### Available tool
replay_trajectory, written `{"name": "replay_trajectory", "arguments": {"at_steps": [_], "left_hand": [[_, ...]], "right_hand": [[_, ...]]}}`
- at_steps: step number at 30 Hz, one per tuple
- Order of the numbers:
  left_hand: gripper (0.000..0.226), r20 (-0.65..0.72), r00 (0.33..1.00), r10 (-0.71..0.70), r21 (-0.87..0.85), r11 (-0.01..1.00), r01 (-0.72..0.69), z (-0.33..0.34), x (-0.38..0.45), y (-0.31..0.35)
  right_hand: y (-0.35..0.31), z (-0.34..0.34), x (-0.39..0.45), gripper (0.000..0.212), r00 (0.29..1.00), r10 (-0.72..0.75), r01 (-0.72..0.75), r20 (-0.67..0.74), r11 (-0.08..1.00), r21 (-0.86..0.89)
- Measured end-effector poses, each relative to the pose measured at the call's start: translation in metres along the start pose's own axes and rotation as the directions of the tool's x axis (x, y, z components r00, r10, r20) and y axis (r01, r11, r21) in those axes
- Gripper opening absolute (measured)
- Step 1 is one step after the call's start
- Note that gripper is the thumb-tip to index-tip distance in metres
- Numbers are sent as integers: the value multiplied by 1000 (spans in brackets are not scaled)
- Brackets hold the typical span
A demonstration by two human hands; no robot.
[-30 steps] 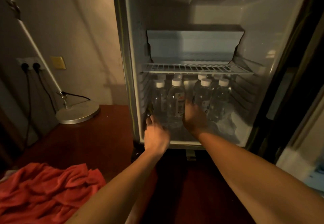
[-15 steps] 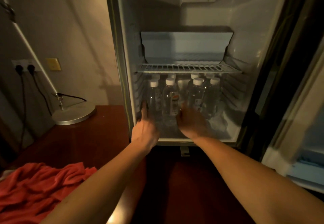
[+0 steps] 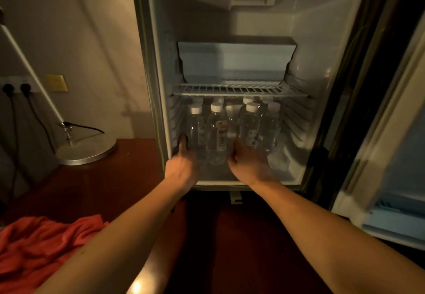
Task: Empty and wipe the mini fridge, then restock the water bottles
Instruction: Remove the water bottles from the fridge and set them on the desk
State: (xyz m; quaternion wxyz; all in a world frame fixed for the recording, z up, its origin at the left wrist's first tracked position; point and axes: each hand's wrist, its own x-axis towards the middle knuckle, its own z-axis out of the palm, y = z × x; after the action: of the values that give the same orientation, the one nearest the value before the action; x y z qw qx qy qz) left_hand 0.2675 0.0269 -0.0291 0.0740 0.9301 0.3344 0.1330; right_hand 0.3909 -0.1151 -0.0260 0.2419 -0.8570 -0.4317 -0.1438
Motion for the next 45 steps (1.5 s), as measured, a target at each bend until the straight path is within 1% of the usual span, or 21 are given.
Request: {"name": "replay_trajectory", "arguments": {"at_steps": [3,5,8,11,13,15,17,20,23,25,30,33,36,41,42,44,45], "left_hand": [[77,-58,997,42,-30,999,-44,0,-6,-2],[83,-85,995,49,-48,997,-53,2,-9,-2],[83,-119,992,45,-73,996,-54,5,-11,-6],[73,-129,991,43,-79,995,-54,2,-10,-9],[75,-131,991,36,-99,994,-49,1,-5,-6],[76,-143,990,-4,-151,988,-18,1,2,-1],[64,-175,984,-31,-187,982,-3,2,7,1],[53,-204,979,-19,-142,990,-10,1,6,-2],[63,-214,976,28,-103,993,-51,2,4,-4],[69,-220,975,13,-110,993,-38,3,7,-5],[76,-216,976,-5,-132,991,-24,14,12,-9],[75,-198,979,-41,-182,983,5,15,13,-9],[77,-197,980,-16,-146,989,-13,12,8,-7],[65,-197,979,-52,-157,987,20,2,-13,-5],[57,-198,979,-39,-146,989,10,-1,-18,-3],[31,-200,980,-18,-126,992,-7,-8,-31,0],[23,-197,980,-19,-117,993,-4,-12,-38,3]], "right_hand": [[-3,1,-2,22,1000,9,-9,11,1000,-25],[-4,1,-3,21,1000,13,-13,4,999,-39],[-5,2,-6,21,1000,29,-28,11,999,-45],[-7,1,-8,24,999,36,-35,10,995,-95],[-9,0,-10,28,999,38,-37,4,991,-129],[-10,-2,-12,30,999,32,-32,-3,992,-120],[-10,-4,-12,29,1000,20,-19,4,993,-120],[-11,-6,-10,30,1000,10,-8,23,996,-89],[-14,-8,-10,31,1000,9,-7,24,997,-78],[-15,-9,-11,32,999,9,-5,34,994,-107],[-14,-10,-12,33,1000,6,-3,26,996,-94],[-13,-10,-12,34,1000,14,-12,25,997,-72],[-14,-11,-13,30,999,19,-16,38,997,-71],[-12,-9,-17,25,999,31,-30,22,997,-66],[-12,-9,-17,26,999,40,-38,34,998,-51],[-12,-11,-19,29,998,44,-43,43,999,-23],[-12,-12,-22,29,998,40,-40,37,999,-9]]}}
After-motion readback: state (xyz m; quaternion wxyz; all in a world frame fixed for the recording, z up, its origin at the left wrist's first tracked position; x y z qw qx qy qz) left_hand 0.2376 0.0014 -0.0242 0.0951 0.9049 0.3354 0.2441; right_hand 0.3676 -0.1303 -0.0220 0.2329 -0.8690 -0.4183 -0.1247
